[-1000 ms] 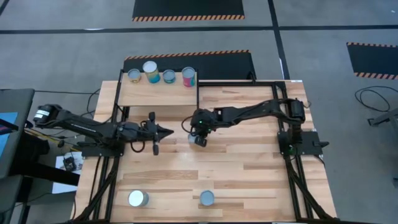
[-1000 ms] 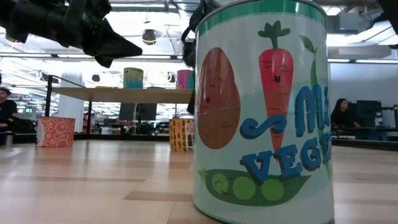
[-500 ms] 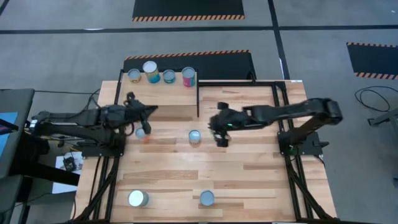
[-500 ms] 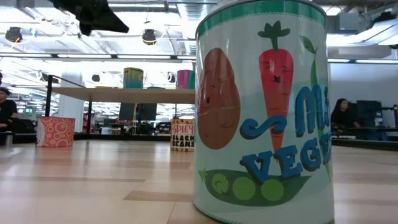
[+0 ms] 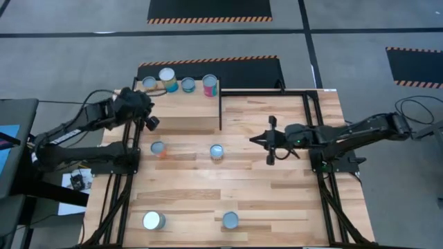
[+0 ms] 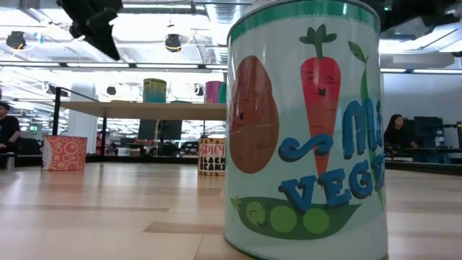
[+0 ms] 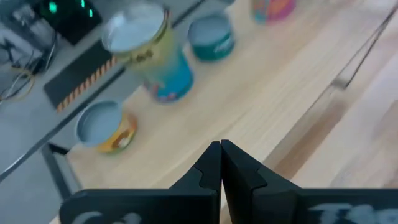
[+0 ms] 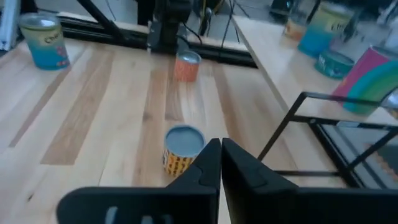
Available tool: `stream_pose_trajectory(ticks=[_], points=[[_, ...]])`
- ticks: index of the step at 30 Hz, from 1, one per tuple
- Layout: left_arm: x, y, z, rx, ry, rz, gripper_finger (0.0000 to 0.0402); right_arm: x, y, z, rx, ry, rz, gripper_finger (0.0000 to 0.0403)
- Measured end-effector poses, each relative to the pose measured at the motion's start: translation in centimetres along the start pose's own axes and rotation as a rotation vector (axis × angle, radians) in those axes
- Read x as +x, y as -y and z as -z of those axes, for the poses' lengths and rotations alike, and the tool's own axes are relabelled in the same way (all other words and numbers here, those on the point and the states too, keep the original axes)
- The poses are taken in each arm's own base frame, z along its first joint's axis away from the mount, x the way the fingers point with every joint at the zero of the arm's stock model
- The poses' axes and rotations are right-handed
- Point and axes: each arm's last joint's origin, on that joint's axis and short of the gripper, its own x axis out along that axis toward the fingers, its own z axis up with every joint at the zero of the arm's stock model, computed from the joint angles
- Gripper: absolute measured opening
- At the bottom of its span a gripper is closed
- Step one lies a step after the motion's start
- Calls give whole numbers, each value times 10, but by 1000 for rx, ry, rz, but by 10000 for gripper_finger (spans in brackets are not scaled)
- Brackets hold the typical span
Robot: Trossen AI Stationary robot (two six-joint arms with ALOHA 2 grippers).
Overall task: Pick and place cans onto a shelf
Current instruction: Adjust the canned mushrooms on the shelf
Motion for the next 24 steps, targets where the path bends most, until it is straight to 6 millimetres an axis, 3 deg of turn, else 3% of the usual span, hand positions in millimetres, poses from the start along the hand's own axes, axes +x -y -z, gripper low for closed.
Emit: stream_pose_trajectory(ticks=[8,12,19,24], points=[[34,-29,-9,175,-190,-102,0,-7,1,7,-18,61,8,10],[57,-42,-9,190,-265,-31,0,-5,0,10,-23,44,5,17],[88,-60,-20,173,-241,-98,1,1,-3,13,-27,23,-1,23],[101,-64,-21,195,-265,-134,32,7,-6,17,-37,-9,-12,11]])
